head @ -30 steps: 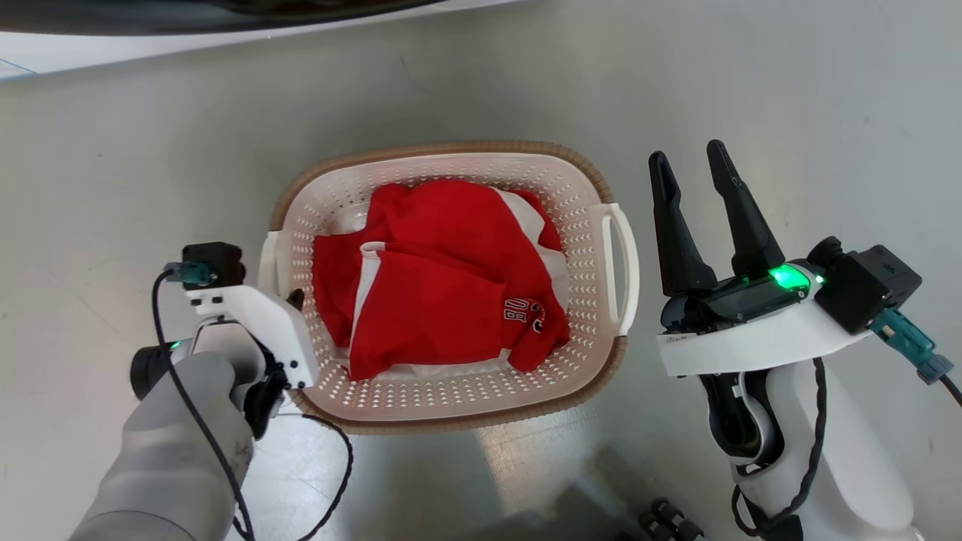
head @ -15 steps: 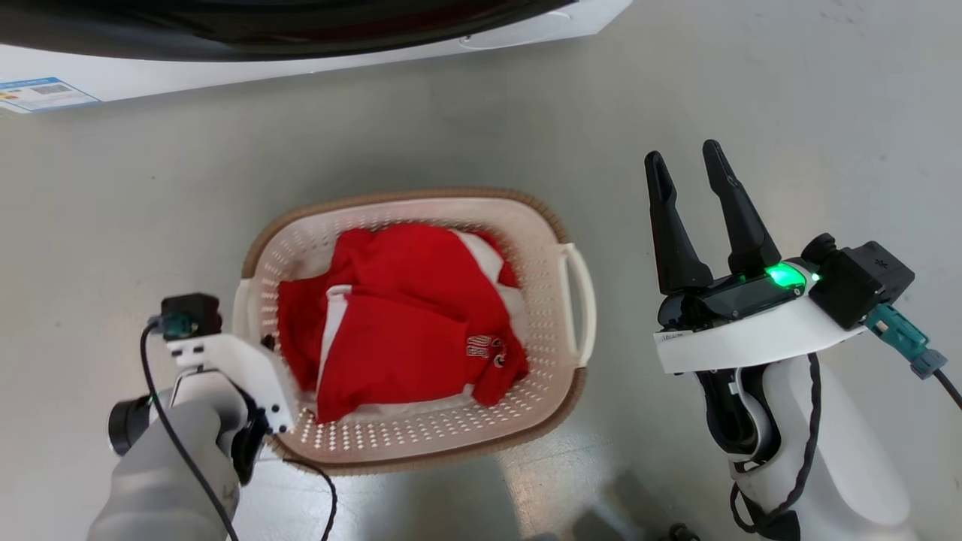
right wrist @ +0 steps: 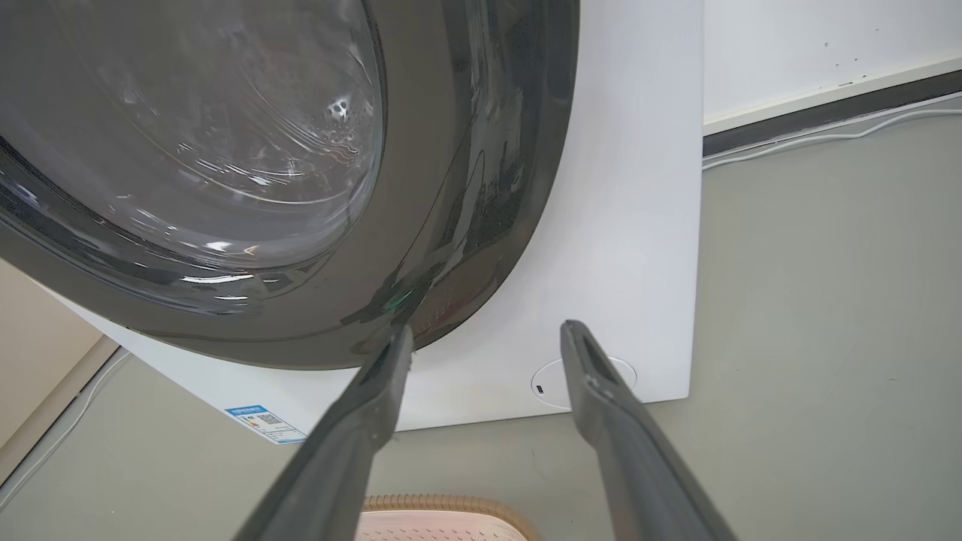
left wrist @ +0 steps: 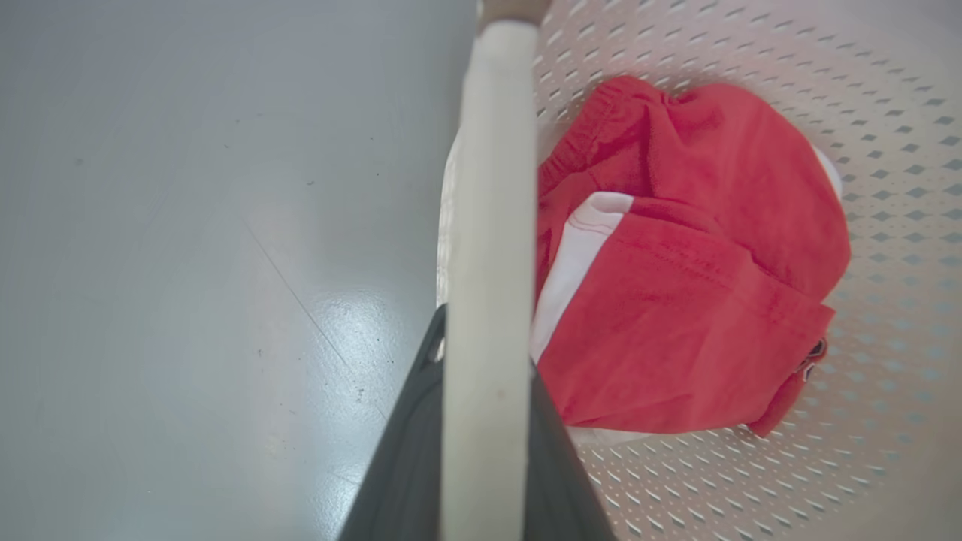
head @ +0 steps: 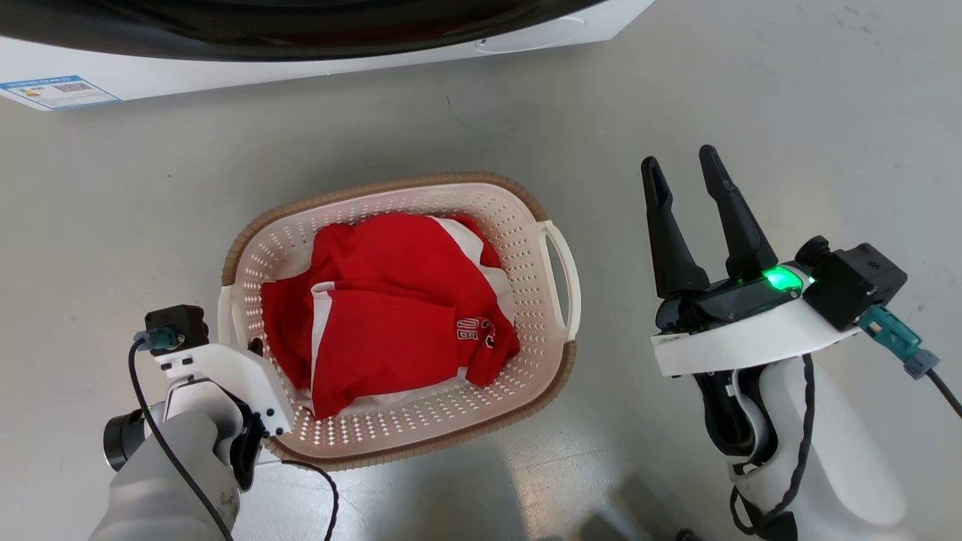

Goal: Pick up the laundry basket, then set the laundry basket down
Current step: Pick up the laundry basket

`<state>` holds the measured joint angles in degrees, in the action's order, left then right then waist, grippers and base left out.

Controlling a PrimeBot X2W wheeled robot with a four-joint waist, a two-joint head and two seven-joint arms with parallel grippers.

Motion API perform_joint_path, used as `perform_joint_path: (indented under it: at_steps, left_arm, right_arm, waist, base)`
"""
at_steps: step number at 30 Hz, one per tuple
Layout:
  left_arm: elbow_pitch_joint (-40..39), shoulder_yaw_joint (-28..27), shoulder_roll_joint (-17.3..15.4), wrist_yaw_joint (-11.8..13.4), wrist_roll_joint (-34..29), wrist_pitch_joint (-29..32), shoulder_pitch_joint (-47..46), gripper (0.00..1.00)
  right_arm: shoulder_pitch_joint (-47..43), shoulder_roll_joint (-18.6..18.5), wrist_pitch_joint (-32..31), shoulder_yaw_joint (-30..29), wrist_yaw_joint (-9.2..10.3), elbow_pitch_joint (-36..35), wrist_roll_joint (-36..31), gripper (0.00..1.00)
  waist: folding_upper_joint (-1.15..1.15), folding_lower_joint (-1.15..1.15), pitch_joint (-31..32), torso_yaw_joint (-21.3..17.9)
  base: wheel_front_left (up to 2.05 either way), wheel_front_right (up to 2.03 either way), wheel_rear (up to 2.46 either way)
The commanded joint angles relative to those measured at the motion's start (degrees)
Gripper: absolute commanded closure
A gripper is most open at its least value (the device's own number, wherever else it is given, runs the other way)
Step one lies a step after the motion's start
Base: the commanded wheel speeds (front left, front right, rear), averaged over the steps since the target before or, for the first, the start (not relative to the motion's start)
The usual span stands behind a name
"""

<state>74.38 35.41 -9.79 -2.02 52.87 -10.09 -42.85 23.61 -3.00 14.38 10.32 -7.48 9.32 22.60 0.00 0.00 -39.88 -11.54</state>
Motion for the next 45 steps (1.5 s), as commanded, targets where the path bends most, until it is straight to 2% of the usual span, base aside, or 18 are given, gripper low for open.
perform_joint_path:
  at_steps: [1,2,3,4,5,23,31,40,45]
  left_arm:
    - [-0.4,-1.3,-1.0,0.1,0.3,-0.6,1.2,1.0]
    - [-0.4,-1.3,-1.0,0.4,0.3,-0.2,1.4,0.87]
    - [-0.4,-1.2,-0.9,0.5,0.4,0.2,1.4,0.61]
    - [-0.4,-1.2,-0.9,0.4,0.5,0.3,1.5,0.19]
    - [-0.4,-1.2,-0.9,0.3,0.5,0.2,1.5,0.0]
    - [-0.4,-0.1,-1.1,0.6,0.1,-0.7,3.3,0.0]
    - [-0.4,0.4,-0.9,0.3,-0.2,-2.7,5.9,0.0]
    - [-1.1,0.7,-1.0,-1.3,-1.7,-4.8,7.8,0.0]
    - [-7.2,-1.8,-2.6,-0.9,-3.9,-4.9,8.9,0.0]
  right_arm:
    - [-1.1,0.1,0.6,1.4,-0.01,-1.0,-0.5,0.0]
    - [-1.1,0.1,0.6,1.4,-0.01,-0.9,-0.5,0.0]
    - [-1.1,0.1,0.6,1.5,-0.01,-0.8,-0.4,0.0]
    - [-1.1,0.1,0.6,1.6,-0.01,-0.7,-0.4,0.0]
    - [-1.1,0.1,0.6,1.6,-0.01,-0.7,-0.3,0.0]
    - [-1.7,0.1,0.6,1.9,-0.01,0.9,0.2,0.0]
    - [-3.2,0.1,0.6,1.7,-0.01,2.8,0.0,0.0]
    - [-5.4,0.1,0.6,1.5,-0.01,4.6,-0.6,0.0]
    - [-6.8,0.1,0.6,0.5,-0.01,5.6,-1.2,0.0]
  waist:
    - [0.0,0.0,0.2,0.0]
    - [0.0,0.0,0.3,0.0]
    - [0.0,0.0,0.4,-0.1]
    - [0.0,0.0,0.5,-0.1]
    - [0.0,0.0,0.6,-0.1]
    - [0.0,0.0,4.1,-0.2]
    - [0.0,0.0,9.6,0.6]
    - [0.0,0.0,17.1,2.1]
    - [0.0,0.0,21.5,3.2]
  base:
    - [0.0,0.0,0.0]
    - [0.0,0.0,0.0]
    - [0.0,0.0,0.0]
    - [0.0,0.0,0.0]
    - [0.0,0.0,0.0]
    - [0.0,0.0,0.0]
    - [0.0,0.0,0.0]
    - [0.0,0.0,0.0]
    - [0.0,0.0,0.0]
